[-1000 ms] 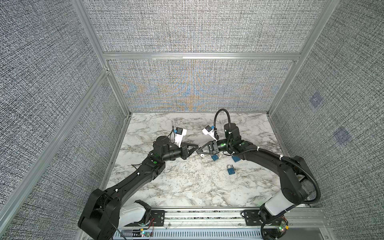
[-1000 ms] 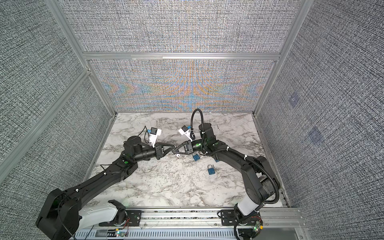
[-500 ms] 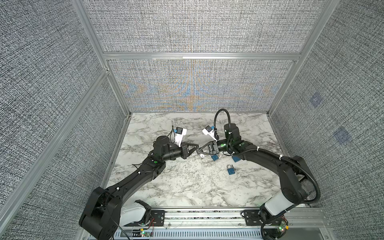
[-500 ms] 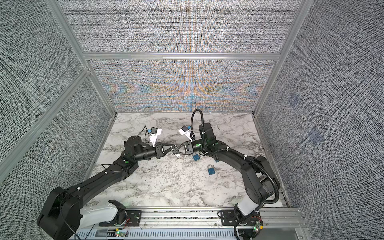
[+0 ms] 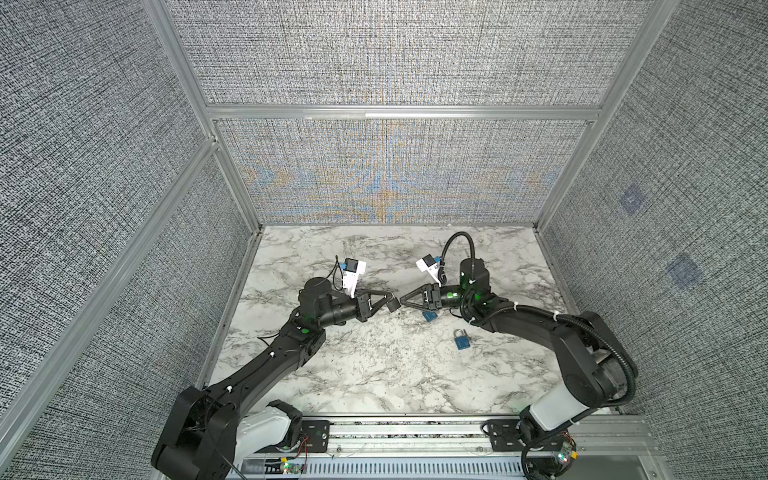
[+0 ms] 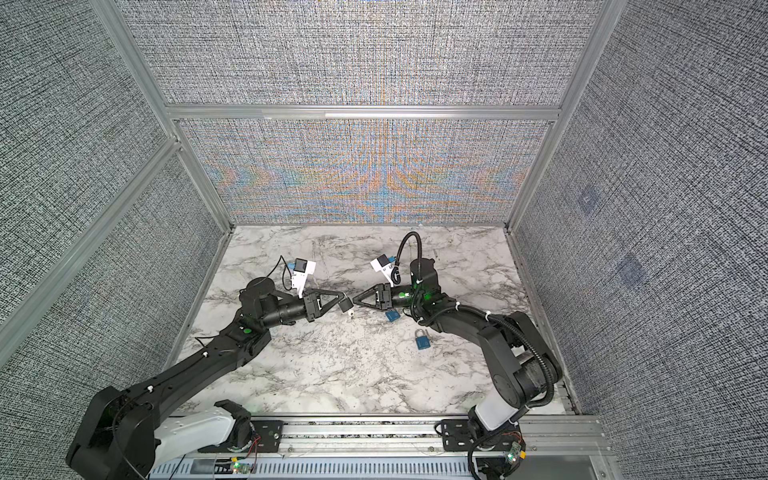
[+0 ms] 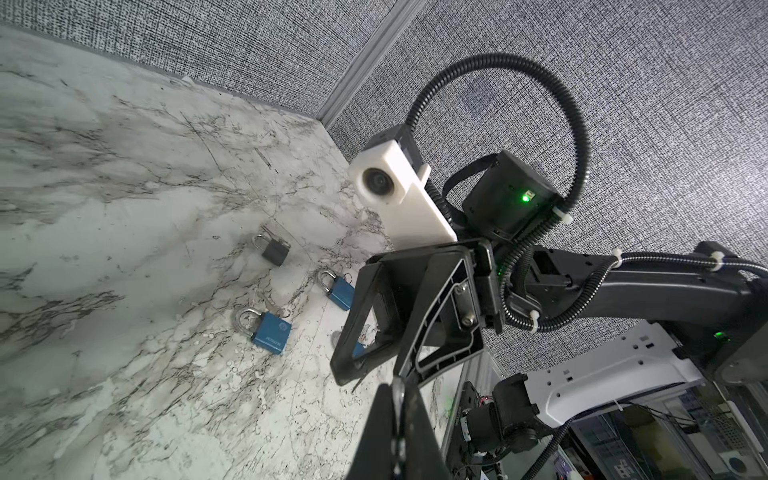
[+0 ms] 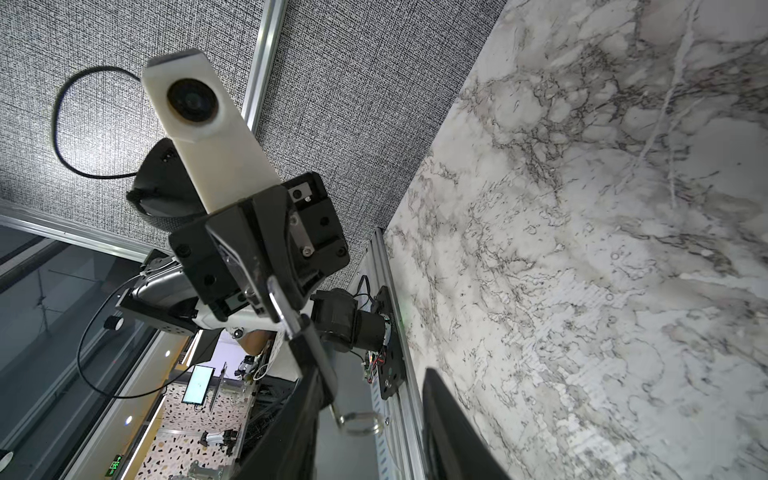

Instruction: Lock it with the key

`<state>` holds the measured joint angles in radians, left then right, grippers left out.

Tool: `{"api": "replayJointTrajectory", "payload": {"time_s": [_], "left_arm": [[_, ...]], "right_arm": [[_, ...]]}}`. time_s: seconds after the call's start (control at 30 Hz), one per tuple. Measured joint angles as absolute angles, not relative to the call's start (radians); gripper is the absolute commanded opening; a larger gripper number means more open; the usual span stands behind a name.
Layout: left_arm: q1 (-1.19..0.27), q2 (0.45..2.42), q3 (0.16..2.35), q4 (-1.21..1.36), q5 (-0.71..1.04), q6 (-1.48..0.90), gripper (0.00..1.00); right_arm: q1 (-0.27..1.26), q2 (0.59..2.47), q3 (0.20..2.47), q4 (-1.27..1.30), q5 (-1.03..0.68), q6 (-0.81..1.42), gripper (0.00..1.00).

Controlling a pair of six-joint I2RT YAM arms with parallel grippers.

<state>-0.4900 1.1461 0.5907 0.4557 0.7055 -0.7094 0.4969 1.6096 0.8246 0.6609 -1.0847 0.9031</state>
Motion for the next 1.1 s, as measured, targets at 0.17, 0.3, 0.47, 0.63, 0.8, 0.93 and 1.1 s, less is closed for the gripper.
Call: {"api": "replayJointTrajectory", "payload": {"time_s": [0.17, 0.3, 0.47, 0.63, 0.8, 0.93, 1.1], "left_arm": [[-0.483, 1.142, 0.601, 0.448, 0.675, -0.735, 0.00], [-0.482, 1.144, 0.607, 0.440, 0.650, -0.742, 0.00], [-0.481, 1.150, 0.609, 0.436, 0.628, -0.754, 0.00], [-0.476, 1.150, 0.611, 0.439, 0.627, -0.764, 0.00], [-0.476, 1.151, 0.615, 0.440, 0.626, -0.768, 0.00], [-0.476, 1.151, 0.615, 0.438, 0.620, -0.778, 0.00], [-0.462, 1.143, 0.615, 0.416, 0.616, -0.788, 0.00]], "right_arm": [[0.520, 1.610, 0.819, 0.685, -1.079, 0.913, 0.38], [0.536, 1.610, 0.818, 0.698, -1.077, 0.917, 0.33], [0.554, 1.610, 0.819, 0.706, -1.076, 0.918, 0.22], [0.563, 1.611, 0.831, 0.699, -1.068, 0.917, 0.18], [0.567, 1.620, 0.841, 0.688, -1.060, 0.912, 0.00], [0.569, 1.625, 0.842, 0.690, -1.060, 0.905, 0.00], [0.569, 1.628, 0.827, 0.711, -1.052, 0.906, 0.00]]}}
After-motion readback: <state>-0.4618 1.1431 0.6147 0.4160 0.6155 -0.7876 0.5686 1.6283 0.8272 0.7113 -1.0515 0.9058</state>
